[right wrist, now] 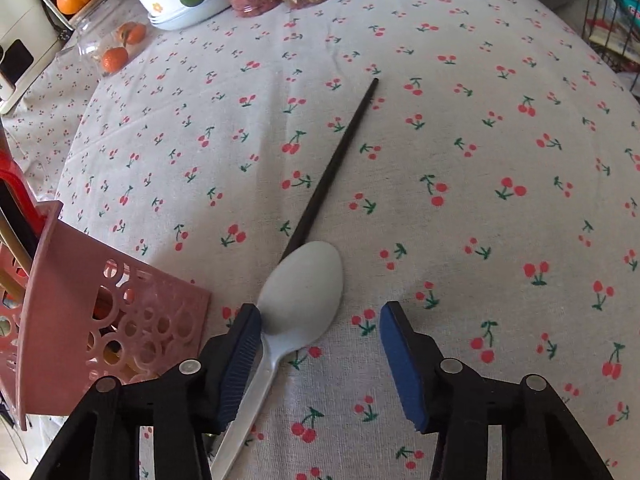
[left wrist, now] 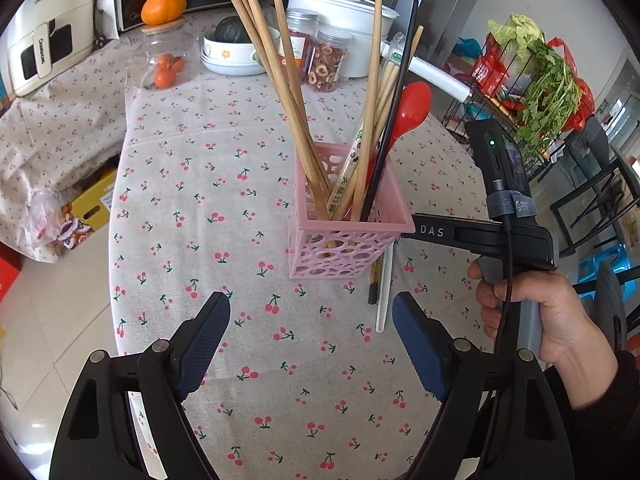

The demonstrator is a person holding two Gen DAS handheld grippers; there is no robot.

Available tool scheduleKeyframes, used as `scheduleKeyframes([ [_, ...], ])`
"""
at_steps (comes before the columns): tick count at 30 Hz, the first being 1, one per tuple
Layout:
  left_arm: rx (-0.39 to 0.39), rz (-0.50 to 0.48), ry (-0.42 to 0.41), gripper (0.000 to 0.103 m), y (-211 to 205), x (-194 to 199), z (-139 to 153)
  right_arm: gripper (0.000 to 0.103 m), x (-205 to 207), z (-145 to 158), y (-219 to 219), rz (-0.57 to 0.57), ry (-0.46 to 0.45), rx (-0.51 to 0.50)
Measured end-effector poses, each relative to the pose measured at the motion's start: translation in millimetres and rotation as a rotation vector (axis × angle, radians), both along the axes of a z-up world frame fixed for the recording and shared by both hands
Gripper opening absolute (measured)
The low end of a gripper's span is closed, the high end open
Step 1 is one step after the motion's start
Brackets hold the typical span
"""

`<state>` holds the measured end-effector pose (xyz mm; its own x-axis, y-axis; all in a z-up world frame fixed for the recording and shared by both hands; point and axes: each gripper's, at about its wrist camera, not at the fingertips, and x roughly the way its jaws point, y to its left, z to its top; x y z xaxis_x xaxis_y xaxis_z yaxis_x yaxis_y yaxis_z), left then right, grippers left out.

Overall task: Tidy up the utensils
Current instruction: 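Grasp the white plastic spoon by its handle with the right tool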

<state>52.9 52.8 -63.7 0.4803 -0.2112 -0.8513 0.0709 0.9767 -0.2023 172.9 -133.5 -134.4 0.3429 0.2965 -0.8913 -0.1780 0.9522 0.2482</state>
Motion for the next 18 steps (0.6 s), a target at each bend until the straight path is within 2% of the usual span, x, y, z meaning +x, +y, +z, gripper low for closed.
scheduleKeyframes([
  [4, -0.002, -0.013, -0.004, 0.085, -2, -2, 1, 0.043, 4, -2, 11, 0.026, -0.029, -0.045],
  [9, -0.005, -0.028, -0.013, 0.085, -4, -5, 5, 0.038, 4, -2, 10, 0.043, -0.016, -0.067],
  [13, 0.005, -0.054, -0.039, 0.085, -13, -9, 15, 0.036, -1, 2, -9, 0.014, 0.017, -0.076],
  [18, 0.038, -0.171, -0.096, 0.085, -55, -17, 33, 0.035, -9, 18, -51, -0.036, 0.045, -0.104],
])
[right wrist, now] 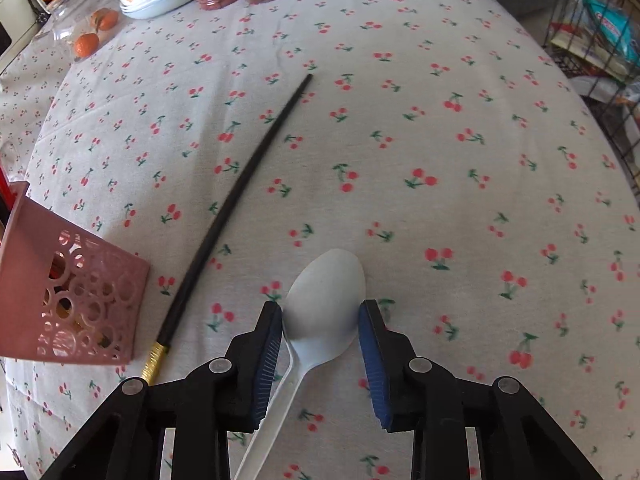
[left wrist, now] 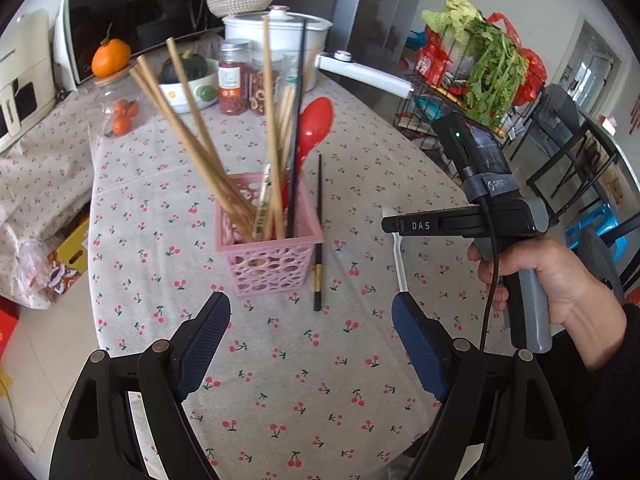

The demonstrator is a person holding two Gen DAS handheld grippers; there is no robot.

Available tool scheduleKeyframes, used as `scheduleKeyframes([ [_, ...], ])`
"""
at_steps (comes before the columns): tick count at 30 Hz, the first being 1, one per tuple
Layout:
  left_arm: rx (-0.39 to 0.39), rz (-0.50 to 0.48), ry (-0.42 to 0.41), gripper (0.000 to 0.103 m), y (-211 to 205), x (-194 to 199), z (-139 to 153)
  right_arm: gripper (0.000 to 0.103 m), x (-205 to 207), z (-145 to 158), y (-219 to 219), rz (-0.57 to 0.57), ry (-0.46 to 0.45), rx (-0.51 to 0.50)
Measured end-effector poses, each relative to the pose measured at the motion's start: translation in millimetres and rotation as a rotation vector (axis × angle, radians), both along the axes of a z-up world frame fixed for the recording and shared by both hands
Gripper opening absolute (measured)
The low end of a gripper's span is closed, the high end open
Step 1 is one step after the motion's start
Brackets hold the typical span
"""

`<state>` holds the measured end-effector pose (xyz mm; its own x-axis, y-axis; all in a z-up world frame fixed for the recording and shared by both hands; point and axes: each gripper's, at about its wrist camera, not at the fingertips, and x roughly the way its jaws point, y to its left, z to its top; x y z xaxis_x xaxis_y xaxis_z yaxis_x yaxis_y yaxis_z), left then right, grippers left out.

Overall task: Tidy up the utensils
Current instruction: 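Grasp the white plastic spoon by its handle with the right tool, then grasp the last black chopstick with the left tool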

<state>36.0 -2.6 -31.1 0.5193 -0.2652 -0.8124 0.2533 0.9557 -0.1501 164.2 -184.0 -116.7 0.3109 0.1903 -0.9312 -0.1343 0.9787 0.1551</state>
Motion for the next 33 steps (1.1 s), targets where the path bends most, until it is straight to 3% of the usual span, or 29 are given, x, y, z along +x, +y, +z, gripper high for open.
scheduleKeyframes([
  [3, 0.053, -0.058, -0.015, 0.083, -38, 1, 5, 0.035, -7, 15, -29, -0.033, -0.011, 0.023],
  [8, 0.113, -0.136, 0.029, 0.079, -105, 22, 3, 0.035, -13, 22, -63, -0.077, -0.001, 0.017],
  [13, 0.177, -0.096, 0.058, 0.078, -144, 72, 3, 0.035, -13, 21, -88, -0.112, 0.021, 0.023],
  [19, 0.200, 0.025, 0.170, 0.074, -149, 139, -17, 0.035, -3, 17, -120, -0.176, 0.049, 0.074],
  [25, 0.313, 0.101, 0.228, 0.067, -148, 194, -58, 0.035, 9, 25, -124, -0.167, 0.024, 0.134],
  [27, 0.348, 0.122, 0.243, 0.061, -145, 208, -73, 0.035, 12, 30, -120, -0.154, 0.000, 0.128],
  [33, 0.367, 0.172, 0.294, 0.056, -130, 234, -104, 0.035, 22, 31, -113, -0.121, -0.018, 0.121],
])
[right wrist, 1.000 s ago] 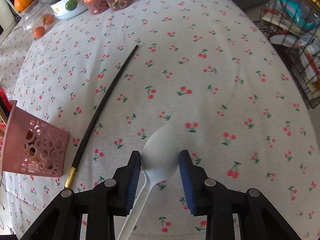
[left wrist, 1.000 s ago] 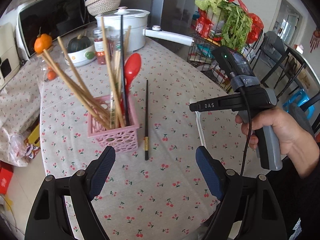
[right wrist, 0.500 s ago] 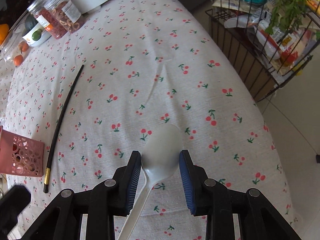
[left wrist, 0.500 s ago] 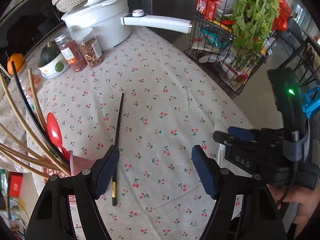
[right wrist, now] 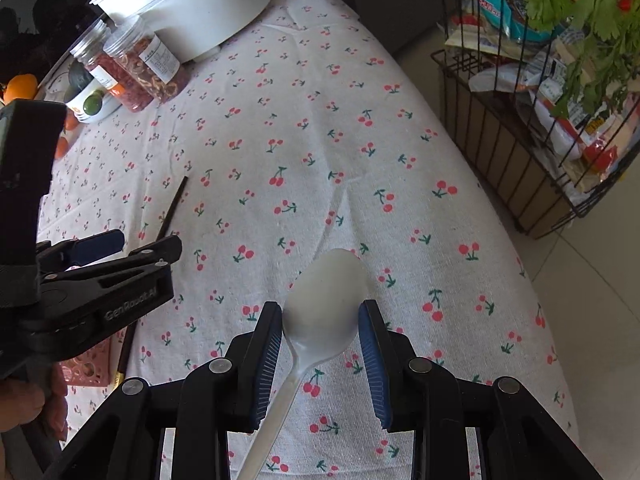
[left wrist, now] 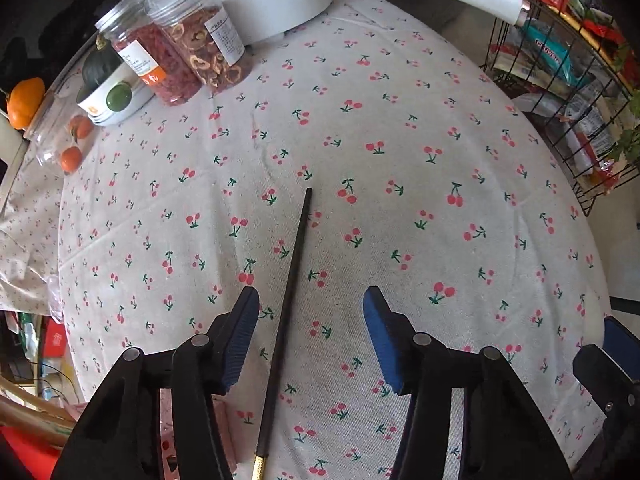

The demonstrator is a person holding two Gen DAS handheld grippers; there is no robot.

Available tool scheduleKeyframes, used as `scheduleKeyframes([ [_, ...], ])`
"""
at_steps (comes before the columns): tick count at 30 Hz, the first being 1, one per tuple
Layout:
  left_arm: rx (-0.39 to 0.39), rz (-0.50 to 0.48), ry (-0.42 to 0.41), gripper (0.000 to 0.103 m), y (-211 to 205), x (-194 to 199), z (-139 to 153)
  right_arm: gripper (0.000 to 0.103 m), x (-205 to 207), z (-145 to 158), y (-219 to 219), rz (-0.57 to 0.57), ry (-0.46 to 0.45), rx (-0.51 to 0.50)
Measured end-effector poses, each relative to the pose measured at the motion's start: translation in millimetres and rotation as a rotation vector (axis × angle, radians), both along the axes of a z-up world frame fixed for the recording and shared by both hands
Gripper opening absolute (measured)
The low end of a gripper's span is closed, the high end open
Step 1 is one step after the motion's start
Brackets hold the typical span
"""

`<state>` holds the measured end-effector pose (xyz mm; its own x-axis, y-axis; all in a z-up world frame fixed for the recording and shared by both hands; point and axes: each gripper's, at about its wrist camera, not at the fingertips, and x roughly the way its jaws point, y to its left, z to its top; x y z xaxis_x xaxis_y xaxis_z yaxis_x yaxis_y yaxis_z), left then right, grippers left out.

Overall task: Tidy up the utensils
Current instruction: 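Grasp the last black chopstick with the left tool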

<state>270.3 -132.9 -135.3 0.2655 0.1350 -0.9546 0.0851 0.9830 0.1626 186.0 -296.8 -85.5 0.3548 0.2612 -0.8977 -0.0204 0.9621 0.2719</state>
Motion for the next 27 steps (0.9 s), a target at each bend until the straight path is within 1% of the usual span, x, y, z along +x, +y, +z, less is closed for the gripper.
scheduleKeyframes([
  [3, -0.018, 0.023, 0.020, 0.054, 7, 8, -8, 0.035, 4, -4, -4, -0.004, 0.009, 0.007],
  [6, -0.012, 0.023, 0.039, 0.051, 10, 12, -16, 0.035, 5, -7, -9, -0.012, 0.015, 0.011],
  [8, -0.035, 0.032, 0.036, 0.049, 13, 12, -18, 0.035, 4, -7, -13, -0.018, 0.016, 0.014],
  [11, -0.123, 0.060, 0.051, 0.032, 20, 13, -19, 0.035, 3, -7, -17, -0.024, 0.015, 0.016],
  [12, -0.135, 0.060, 0.051, 0.028, 20, 12, -19, 0.035, 2, -7, -18, -0.026, 0.015, 0.016],
  [13, -0.128, 0.044, 0.049, 0.025, 20, 12, -19, 0.035, 1, -6, -18, -0.027, 0.014, 0.016],
  [15, -0.099, 0.000, 0.044, 0.012, 12, 8, -19, 0.035, 0, -6, -19, -0.032, 0.012, 0.016],
  [18, -0.048, -0.034, 0.036, 0.009, -3, -3, -17, 0.035, -3, -3, -20, -0.041, 0.007, 0.019],
  [21, -0.032, -0.047, 0.020, 0.008, -10, -13, -14, 0.035, -8, 0, -21, -0.044, -0.006, 0.019],
  [24, -0.019, -0.083, -0.046, 0.007, -15, -28, 1, 0.035, -13, 6, -23, -0.052, -0.025, 0.027],
  [27, -0.031, -0.109, -0.110, 0.006, -17, -43, 20, 0.035, -17, 12, -23, -0.065, -0.046, 0.036],
])
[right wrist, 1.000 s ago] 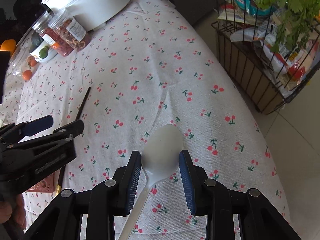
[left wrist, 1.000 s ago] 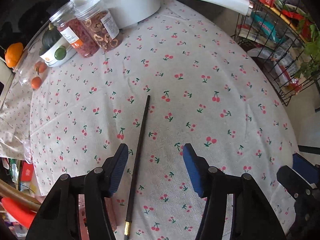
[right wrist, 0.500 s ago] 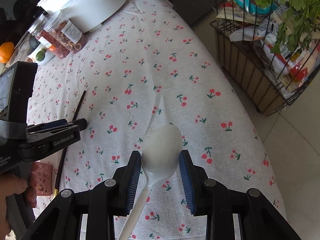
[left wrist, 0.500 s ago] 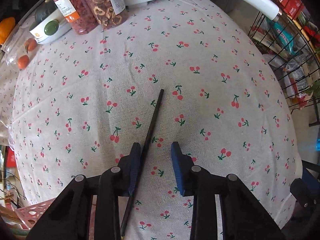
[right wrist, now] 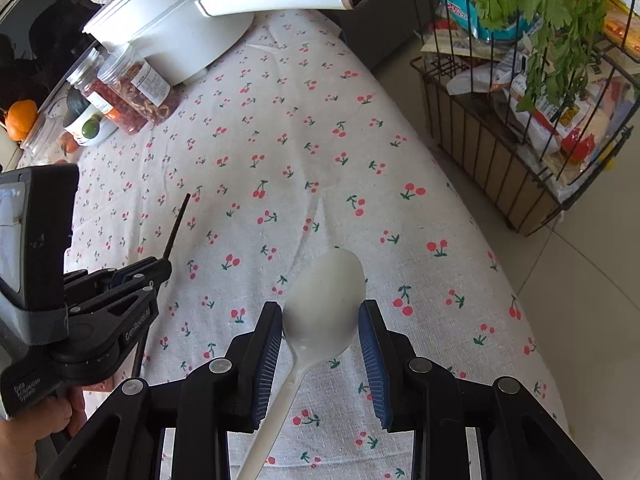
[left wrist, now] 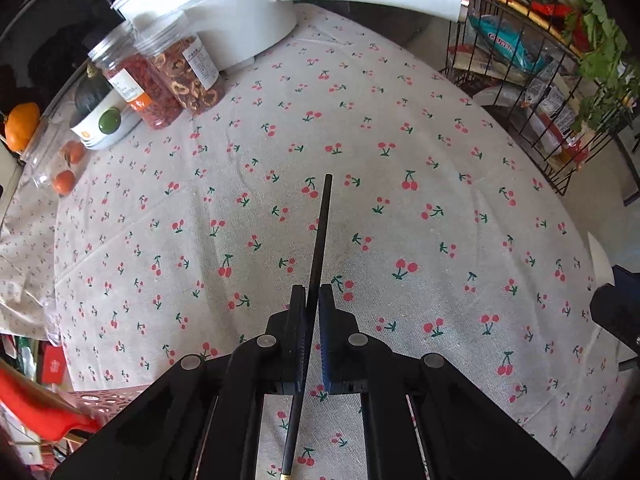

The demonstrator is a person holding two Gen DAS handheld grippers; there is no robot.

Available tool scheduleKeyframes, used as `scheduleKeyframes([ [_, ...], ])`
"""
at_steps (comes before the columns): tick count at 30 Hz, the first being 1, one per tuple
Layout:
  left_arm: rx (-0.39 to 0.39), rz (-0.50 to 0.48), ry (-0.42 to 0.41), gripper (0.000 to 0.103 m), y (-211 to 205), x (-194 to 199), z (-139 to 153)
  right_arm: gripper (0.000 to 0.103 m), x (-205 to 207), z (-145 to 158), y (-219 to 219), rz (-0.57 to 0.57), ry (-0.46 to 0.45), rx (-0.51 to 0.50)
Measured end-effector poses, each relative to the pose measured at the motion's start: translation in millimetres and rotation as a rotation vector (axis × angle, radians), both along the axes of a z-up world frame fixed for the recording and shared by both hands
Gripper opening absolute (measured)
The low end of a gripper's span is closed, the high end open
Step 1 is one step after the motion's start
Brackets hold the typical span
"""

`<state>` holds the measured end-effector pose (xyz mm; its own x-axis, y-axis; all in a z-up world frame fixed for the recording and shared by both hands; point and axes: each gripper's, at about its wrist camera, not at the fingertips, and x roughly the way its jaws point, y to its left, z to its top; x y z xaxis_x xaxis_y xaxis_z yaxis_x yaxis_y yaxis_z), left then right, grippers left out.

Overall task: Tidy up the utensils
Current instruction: 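Grasp the last black chopstick with the left tool, then lift the white spoon with the right tool while the left tool lifts the black chopstick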

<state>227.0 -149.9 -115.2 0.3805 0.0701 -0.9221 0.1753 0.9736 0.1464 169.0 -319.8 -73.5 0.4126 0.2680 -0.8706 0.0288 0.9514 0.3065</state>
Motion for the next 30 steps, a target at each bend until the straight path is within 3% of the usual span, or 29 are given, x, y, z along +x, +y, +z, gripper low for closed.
scheduleKeyframes([
  [8, -0.053, -0.076, -0.172, 0.005, 0, -47, 60, 0.035, -14, 28, 7, -0.017, -0.081, 0.003],
  [18, -0.181, -0.107, -0.305, 0.005, 35, -109, 111, 0.035, -35, 55, 25, 0.001, -0.185, 0.045],
  [30, -0.350, -0.113, -0.561, 0.005, 89, -178, 184, 0.035, -52, 88, 54, 0.009, -0.354, 0.098],
])
